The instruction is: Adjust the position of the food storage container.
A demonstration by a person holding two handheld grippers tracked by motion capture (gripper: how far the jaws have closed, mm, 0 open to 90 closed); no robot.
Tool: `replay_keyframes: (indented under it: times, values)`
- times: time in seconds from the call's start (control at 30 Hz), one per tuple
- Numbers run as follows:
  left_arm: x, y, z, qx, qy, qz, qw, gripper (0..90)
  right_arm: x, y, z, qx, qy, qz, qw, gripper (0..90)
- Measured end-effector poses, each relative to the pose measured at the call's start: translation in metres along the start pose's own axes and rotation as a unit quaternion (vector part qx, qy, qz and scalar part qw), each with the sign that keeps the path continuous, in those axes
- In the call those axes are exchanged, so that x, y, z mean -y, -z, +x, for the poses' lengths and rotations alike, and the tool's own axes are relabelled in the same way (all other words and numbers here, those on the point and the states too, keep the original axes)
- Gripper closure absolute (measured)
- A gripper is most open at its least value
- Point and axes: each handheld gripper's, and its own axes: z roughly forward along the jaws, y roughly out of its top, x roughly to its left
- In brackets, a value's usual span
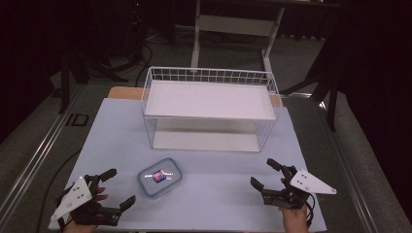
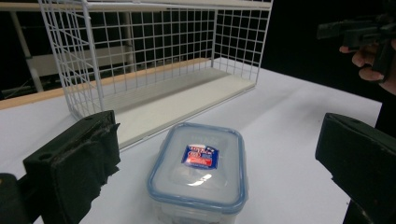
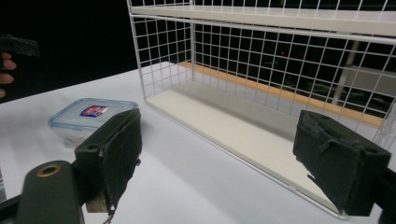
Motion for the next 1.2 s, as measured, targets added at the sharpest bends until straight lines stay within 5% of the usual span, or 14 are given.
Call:
replay_keyframes:
  times: [0.23,0.37,0.47,0.6,0.73,0.9,0.97,1.2]
  values:
    - [-0.003,-0.010,-0.003,0.014,-0.018,0.010,0.9997,0.6,0.001,0.005,0.001,0.004,0.000,0.003,1.0000,15.6]
    - [-0.005,-0.012,-0.003,0.031,0.010,0.024,0.9992,0.6,0.001,0.010,0.000,0.010,-0.003,-0.002,0.9999,15.5]
    - [-0.006,-0.014,-0.005,0.014,0.004,0.058,0.9982,0.6,0.002,0.011,-0.001,0.012,-0.006,-0.003,0.9999,15.6]
    - [-0.006,-0.016,-0.003,0.010,0.009,0.069,0.9975,0.6,0.003,0.010,-0.002,0.006,-0.010,-0.002,0.9999,15.5]
    - [-0.007,-0.017,0.001,0.025,0.005,0.074,0.9969,15.7,0.003,0.006,-0.001,-0.001,-0.012,0.002,0.9999,15.6]
    - [-0.003,-0.017,0.007,0.018,-0.019,0.118,0.9926,35.1,0.004,0.003,0.001,-0.009,-0.013,0.003,0.9999,15.5]
    - [0.000,-0.014,0.013,0.022,-0.027,0.143,0.9891,42.5,0.004,0.002,0.002,-0.012,-0.012,0.004,0.9999,15.5]
    - [0.016,-0.013,0.029,0.028,-0.003,0.200,0.9794,65.2,0.003,0.002,0.003,-0.014,-0.008,0.001,0.9999,15.6]
